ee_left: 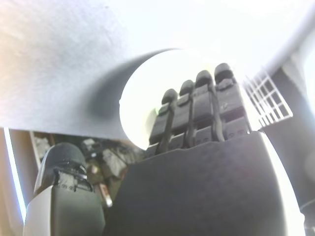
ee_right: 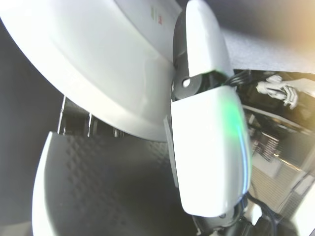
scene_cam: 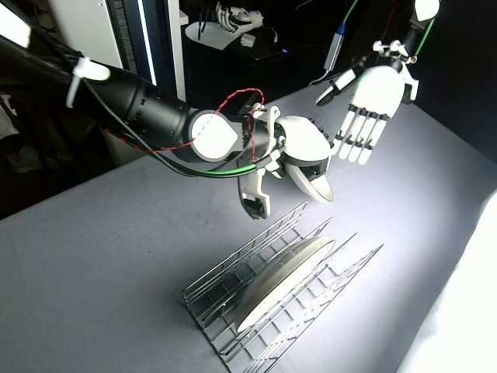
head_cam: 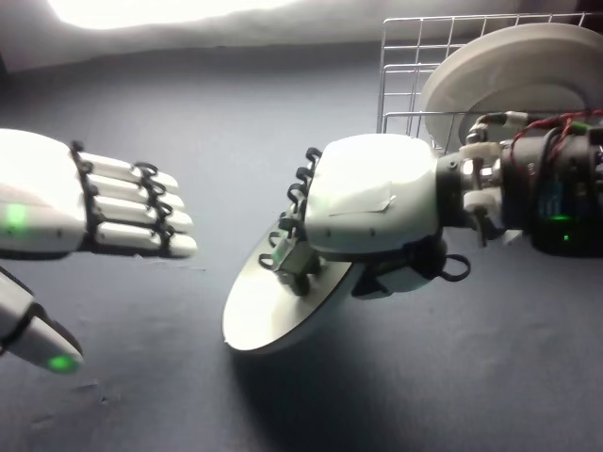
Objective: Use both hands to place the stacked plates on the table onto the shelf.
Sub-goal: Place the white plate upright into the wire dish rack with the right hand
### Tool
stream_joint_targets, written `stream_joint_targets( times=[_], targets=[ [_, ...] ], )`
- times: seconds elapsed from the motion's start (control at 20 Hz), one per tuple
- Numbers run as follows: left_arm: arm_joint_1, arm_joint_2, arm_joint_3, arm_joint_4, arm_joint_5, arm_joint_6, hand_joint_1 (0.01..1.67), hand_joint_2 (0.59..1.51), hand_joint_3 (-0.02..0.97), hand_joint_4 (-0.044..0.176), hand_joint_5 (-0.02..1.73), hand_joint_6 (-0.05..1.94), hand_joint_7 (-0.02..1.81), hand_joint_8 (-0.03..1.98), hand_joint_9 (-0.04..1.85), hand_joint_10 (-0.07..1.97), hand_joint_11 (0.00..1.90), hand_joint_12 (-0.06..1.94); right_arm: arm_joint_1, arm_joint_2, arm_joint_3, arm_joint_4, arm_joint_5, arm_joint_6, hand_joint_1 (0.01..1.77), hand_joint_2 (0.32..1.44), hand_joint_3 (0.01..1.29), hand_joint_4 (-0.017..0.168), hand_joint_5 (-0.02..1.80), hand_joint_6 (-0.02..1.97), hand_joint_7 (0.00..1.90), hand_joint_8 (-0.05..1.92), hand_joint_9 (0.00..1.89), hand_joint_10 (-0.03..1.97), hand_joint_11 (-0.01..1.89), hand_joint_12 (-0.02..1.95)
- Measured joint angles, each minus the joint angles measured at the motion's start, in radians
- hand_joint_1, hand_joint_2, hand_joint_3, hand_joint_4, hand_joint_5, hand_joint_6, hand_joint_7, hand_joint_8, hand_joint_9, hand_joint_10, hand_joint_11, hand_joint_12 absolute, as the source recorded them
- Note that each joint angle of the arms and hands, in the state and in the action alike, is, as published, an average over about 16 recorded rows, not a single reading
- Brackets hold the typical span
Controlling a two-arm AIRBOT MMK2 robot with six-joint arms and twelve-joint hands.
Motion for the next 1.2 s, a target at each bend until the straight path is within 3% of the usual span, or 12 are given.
stream_joint_targets(
  times=[0.3,0.55,0.9,1.2],
  targets=[
    [-0.053,0.075,-0.008,0.006,-0.024,0.0,0.01,1.061,0.011,0.001,0.02,0.01,0.02,0.0,0.02,0.01,0.02,0.01,0.034,0.079,-0.065,0.111,0.012,-0.001,1.38,0.98,0.01,-0.004,0.9,0.81,0.97,0.74,0.94,1.08,0.91,1.4],
    [-0.073,0.113,0.001,0.01,-0.042,-0.001,0.01,1.063,0.011,0.002,0.02,0.01,0.02,0.0,0.02,0.01,0.02,0.01,0.068,0.132,-0.108,0.22,0.021,-0.002,1.38,0.99,0.01,-0.003,0.92,0.95,0.99,0.83,0.97,1.12,0.9,1.38],
    [-0.076,0.131,0.022,0.017,-0.053,-0.005,0.01,1.064,0.011,0.002,0.02,0.01,0.02,0.0,0.02,0.0,0.02,0.01,0.12,0.184,-0.154,0.412,0.01,-0.003,1.38,1.01,0.01,-0.003,0.93,1.02,1.01,0.86,0.99,1.14,0.9,1.38],
    [-0.085,0.123,0.044,0.026,-0.056,-0.015,0.01,1.061,0.011,0.002,0.02,0.01,0.01,0.0,0.02,0.01,0.02,0.01,0.163,0.201,-0.172,0.631,-0.039,-0.003,1.38,1.01,0.01,-0.003,0.94,0.99,1.04,0.81,0.99,1.13,0.9,1.4]
  ],
)
